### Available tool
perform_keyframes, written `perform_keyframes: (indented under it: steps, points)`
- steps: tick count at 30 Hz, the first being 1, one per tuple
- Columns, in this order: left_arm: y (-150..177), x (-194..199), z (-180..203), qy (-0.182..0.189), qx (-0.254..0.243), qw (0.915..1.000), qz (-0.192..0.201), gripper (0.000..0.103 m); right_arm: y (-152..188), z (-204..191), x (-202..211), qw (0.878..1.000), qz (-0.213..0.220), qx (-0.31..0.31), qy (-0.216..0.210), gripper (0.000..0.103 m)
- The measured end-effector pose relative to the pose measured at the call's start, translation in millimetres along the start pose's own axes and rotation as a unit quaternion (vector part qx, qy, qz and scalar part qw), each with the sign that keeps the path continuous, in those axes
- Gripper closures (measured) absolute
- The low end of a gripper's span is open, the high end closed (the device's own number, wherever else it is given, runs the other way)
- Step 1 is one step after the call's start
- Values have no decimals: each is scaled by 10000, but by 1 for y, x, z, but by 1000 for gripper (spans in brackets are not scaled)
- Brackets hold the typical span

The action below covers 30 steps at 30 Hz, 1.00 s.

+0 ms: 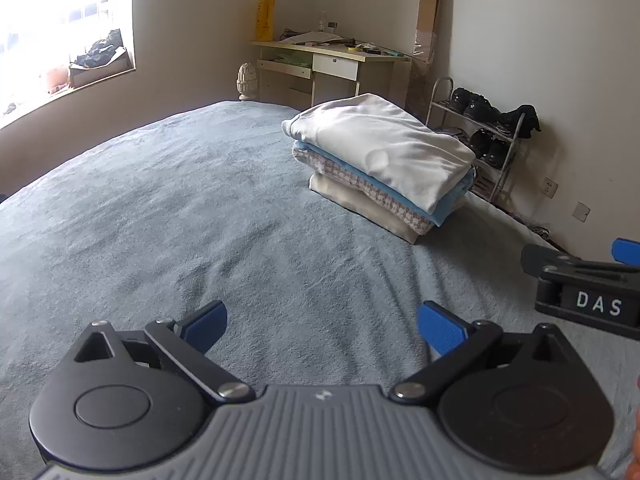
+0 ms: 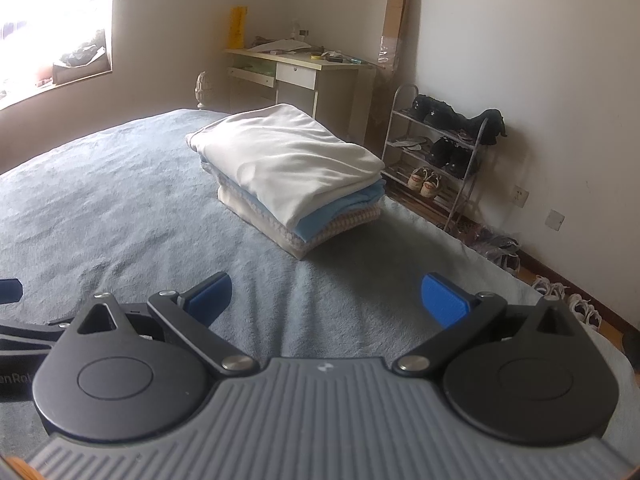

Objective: Fold clothes

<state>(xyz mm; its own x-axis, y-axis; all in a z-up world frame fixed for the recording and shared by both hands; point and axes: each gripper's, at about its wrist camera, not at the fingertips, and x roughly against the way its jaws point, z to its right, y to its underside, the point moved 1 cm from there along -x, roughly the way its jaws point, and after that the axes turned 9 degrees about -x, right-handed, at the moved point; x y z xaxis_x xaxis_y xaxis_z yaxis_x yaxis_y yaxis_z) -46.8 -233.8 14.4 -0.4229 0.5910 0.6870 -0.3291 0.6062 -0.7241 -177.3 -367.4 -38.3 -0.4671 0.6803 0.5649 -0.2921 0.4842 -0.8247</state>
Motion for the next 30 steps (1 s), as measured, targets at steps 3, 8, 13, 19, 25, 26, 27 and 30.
perform_keyframes:
  steps: [3,8,13,19,25,26,27,30]
  points:
    - [0,0,1,-16,-23,10000,-14,1,0,0,-1,10000,-14,15,0,1]
    - [-1,0,2,-38,-28,10000,-9,1,0,1,-2,10000,-43,22,-8,1]
    - [0,-1,3,-36,-44,10000,-34,1,1,0,-2,10000,-45,39,-14,1]
    - [0,-1,3,-32,-49,10000,-35,1,1,1,-3,10000,-68,16,-8,1]
    - [0,-2,3,-21,-42,10000,-54,1,1,1,-3,10000,-80,11,-4,1]
    - [0,-2,3,-18,-40,10000,-55,1,1,1,-3,10000,-80,12,-4,1]
    - [0,-2,3,-17,-36,10000,-56,1,1,1,-3,10000,-80,13,-3,1]
    - [0,-2,2,-7,-27,10000,-62,1,1,1,-3,10000,-82,12,-4,1]
